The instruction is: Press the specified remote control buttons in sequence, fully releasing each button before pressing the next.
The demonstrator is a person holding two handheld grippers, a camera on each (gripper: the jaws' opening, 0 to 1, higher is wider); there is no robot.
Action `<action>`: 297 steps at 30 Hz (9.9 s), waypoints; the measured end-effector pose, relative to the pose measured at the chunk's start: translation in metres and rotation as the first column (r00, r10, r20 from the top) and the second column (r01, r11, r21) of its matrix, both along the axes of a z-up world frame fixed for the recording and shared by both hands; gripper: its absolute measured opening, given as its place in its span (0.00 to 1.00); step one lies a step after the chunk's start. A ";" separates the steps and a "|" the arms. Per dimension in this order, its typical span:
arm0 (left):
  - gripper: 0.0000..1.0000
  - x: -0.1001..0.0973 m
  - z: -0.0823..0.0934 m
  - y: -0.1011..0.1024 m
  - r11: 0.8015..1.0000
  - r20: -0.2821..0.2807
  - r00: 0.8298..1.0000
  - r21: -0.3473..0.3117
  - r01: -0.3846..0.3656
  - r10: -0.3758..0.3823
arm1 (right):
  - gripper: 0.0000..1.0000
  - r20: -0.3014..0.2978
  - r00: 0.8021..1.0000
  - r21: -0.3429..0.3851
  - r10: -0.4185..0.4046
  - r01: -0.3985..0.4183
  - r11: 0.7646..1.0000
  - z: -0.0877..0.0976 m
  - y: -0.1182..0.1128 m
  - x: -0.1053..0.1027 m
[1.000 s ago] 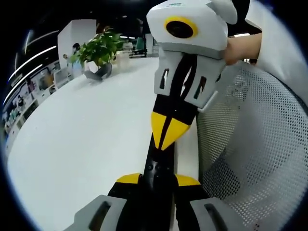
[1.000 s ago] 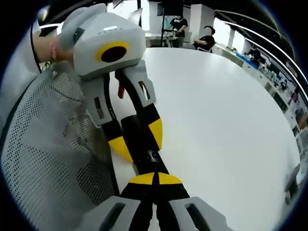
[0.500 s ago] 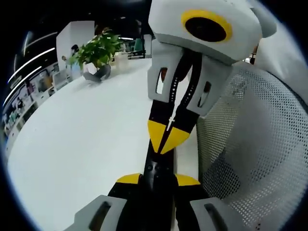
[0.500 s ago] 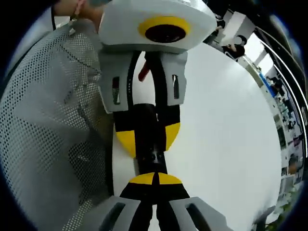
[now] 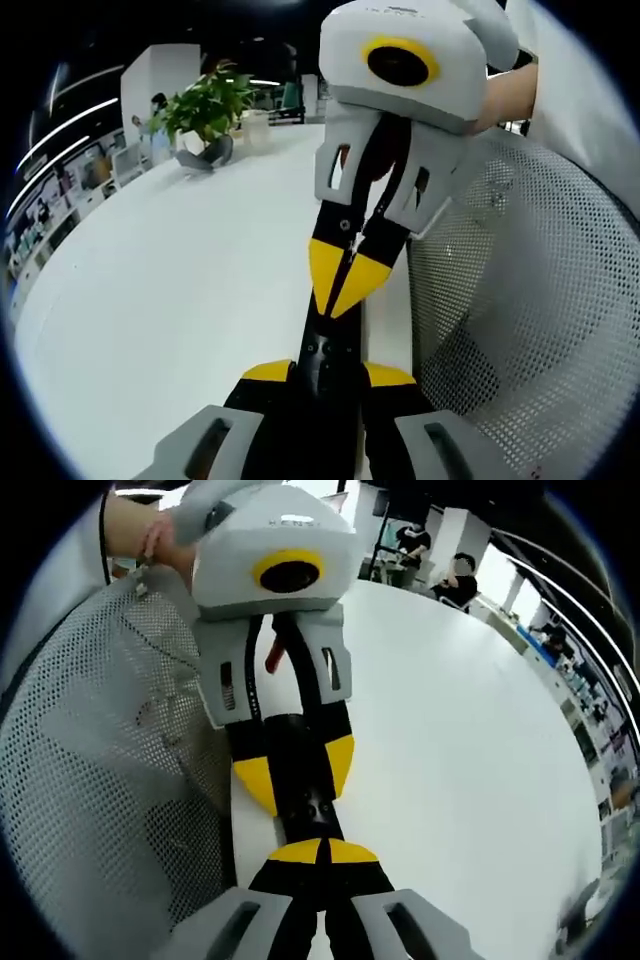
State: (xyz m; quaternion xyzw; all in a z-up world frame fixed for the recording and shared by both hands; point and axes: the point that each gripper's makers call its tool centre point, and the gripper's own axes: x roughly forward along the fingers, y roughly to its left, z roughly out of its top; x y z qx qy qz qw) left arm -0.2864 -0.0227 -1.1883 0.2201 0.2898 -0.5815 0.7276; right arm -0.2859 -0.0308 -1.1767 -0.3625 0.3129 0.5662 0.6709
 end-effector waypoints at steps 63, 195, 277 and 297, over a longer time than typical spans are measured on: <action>0.25 -0.001 0.000 0.001 1.000 -0.003 1.000 -0.030 0.005 -0.005 | 0.00 -0.050 0.994 -0.061 0.100 -0.103 0.993 0.002 0.020 -0.003; 0.24 -0.002 -0.001 0.018 1.000 -0.022 1.000 0.006 0.020 -0.019 | 0.00 -0.088 0.992 -0.011 0.093 -0.094 0.996 -0.005 0.035 -0.008; 0.25 -0.006 0.000 0.019 0.994 -0.015 0.997 0.079 0.073 -0.072 | 0.28 -0.221 0.960 0.073 -0.172 0.192 0.979 -0.007 0.007 0.003; 0.26 -0.005 0.002 0.019 1.000 -0.037 0.999 0.000 -0.019 0.019 | 0.20 -0.179 0.981 0.038 -0.069 0.077 0.996 -0.008 0.012 -0.005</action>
